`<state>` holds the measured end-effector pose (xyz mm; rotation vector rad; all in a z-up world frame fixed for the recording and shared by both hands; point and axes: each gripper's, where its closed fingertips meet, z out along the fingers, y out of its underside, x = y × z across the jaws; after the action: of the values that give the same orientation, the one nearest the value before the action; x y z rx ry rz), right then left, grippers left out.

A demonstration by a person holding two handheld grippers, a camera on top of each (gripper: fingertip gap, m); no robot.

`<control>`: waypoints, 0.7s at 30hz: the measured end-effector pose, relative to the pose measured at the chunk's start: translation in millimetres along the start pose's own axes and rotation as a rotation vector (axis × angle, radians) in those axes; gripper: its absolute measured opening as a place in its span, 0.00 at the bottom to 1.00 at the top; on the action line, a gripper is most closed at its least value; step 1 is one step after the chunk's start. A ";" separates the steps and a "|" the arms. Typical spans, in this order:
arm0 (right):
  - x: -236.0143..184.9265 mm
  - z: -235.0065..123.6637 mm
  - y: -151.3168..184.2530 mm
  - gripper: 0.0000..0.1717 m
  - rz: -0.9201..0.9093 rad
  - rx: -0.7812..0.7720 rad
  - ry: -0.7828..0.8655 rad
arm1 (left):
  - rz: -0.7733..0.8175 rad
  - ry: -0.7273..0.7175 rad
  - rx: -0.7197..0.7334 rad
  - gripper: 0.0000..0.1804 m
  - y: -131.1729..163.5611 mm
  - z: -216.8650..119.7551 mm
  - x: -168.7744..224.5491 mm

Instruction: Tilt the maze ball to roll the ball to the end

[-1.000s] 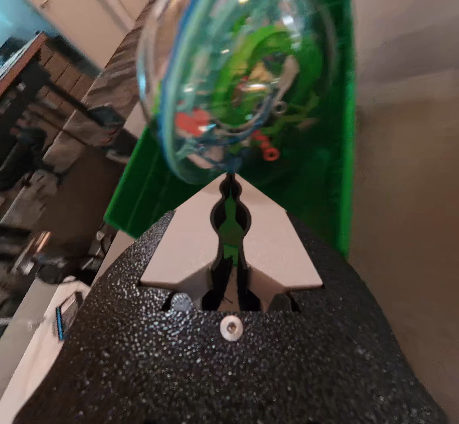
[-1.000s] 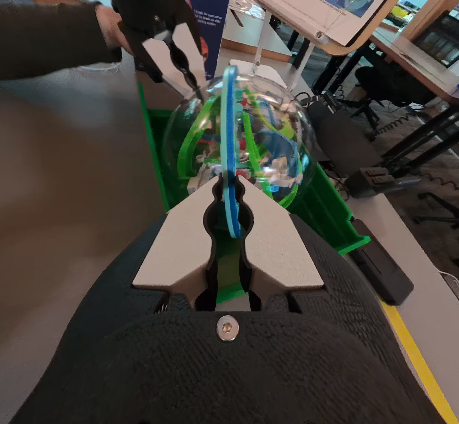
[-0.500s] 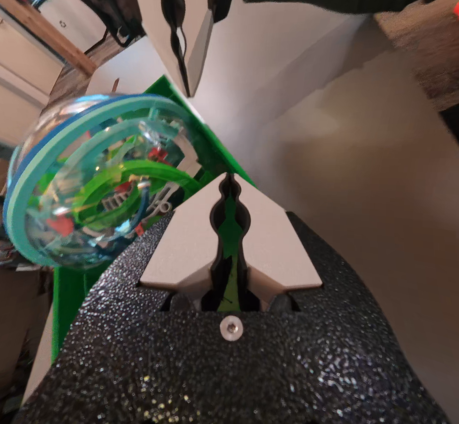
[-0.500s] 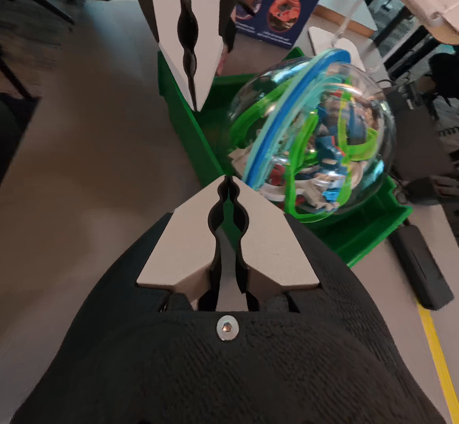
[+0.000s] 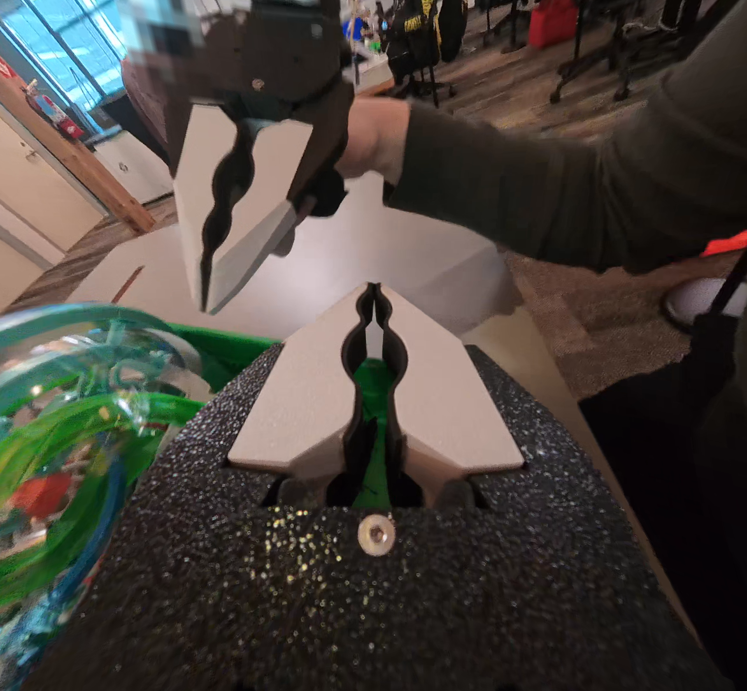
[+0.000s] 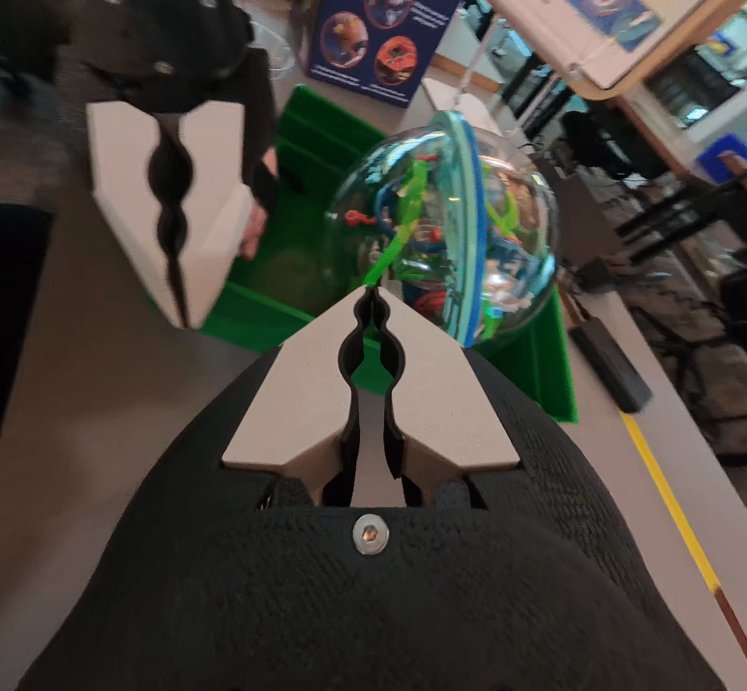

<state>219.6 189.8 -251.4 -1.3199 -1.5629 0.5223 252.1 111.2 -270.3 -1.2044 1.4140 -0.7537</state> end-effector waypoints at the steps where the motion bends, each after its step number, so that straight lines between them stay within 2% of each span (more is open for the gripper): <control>1: 5.1 -2.9 0.2 0.01 0.003 0.004 0.052 | 0.010 -0.008 0.038 0.00 -9.4 -1.3 2.2; 4: 16.3 -13.9 -1.1 0.10 0.042 0.037 0.173 | 0.065 -0.076 0.111 0.00 -29.7 -28.8 0.4; 6: 23.1 -21.1 4.6 0.14 0.076 0.027 0.228 | 0.104 -0.194 0.127 0.00 -31.8 -60.9 -18.0; 9: 39.3 -27.1 18.8 0.14 0.106 -0.011 0.303 | 0.104 -0.455 0.094 0.00 -17.8 -118.5 -70.6; 11: 46.0 -22.9 27.3 0.14 0.123 -0.035 0.286 | 0.058 -0.560 0.024 0.00 2.8 -149.2 -103.4; 12: 49.1 -19.0 30.7 0.14 0.128 -0.047 0.267 | 0.031 -0.602 -0.017 0.04 15.0 -161.0 -119.2; 14: 55.5 -10.3 36.0 0.15 0.122 -0.070 0.228 | -0.018 -0.577 -0.074 0.20 35.5 -168.8 -135.5; 16: 59.1 -1.6 39.4 0.17 0.119 -0.092 0.175 | -0.058 -0.530 -0.124 0.27 51.2 -167.9 -146.5; 21: 57.1 12.3 43.6 0.18 0.123 -0.114 0.032 | -0.069 -0.337 -0.223 0.28 70.1 -155.8 -154.3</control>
<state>234.7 258.9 -269.2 -1.5112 -1.5100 0.4920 69.8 250.5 -251.5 -1.4824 1.2011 -0.4198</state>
